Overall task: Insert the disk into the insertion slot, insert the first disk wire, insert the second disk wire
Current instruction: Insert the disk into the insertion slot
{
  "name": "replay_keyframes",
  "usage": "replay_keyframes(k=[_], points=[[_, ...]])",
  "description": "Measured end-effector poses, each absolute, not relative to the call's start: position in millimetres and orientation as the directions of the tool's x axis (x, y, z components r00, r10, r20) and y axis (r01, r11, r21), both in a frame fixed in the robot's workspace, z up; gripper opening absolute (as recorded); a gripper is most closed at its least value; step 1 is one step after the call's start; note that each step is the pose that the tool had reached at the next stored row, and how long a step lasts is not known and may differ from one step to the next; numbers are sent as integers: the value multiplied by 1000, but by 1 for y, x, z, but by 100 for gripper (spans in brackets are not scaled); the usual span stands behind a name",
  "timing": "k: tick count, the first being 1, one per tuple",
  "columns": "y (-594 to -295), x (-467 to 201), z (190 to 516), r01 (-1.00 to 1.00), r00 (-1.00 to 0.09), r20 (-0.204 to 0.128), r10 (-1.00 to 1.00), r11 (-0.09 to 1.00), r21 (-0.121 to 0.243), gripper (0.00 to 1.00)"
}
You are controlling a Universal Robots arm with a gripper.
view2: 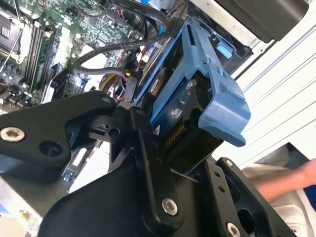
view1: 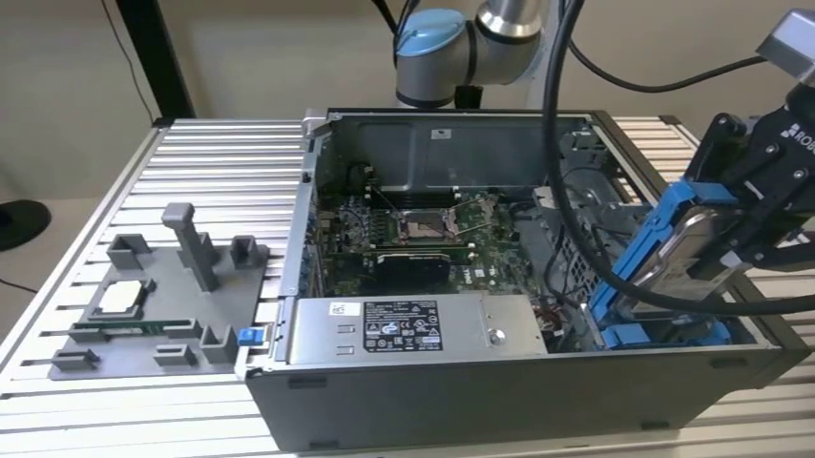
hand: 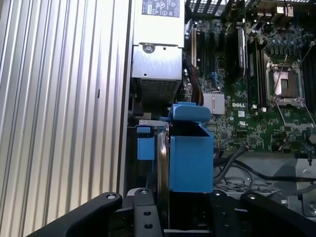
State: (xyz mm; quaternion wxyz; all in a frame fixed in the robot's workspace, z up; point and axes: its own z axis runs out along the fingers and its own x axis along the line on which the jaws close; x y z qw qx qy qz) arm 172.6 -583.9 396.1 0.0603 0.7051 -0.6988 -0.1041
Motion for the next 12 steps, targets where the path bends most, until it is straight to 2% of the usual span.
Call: replay_keyframes(k=[7,8,12], points=[[-584,173,389,-973,2,-64,-998,-17,230,0],[-584,173,389,-973,2,-64,-998,-17,230,100],[-584,173,391,-973,2,-64,-998,-17,230,100]])
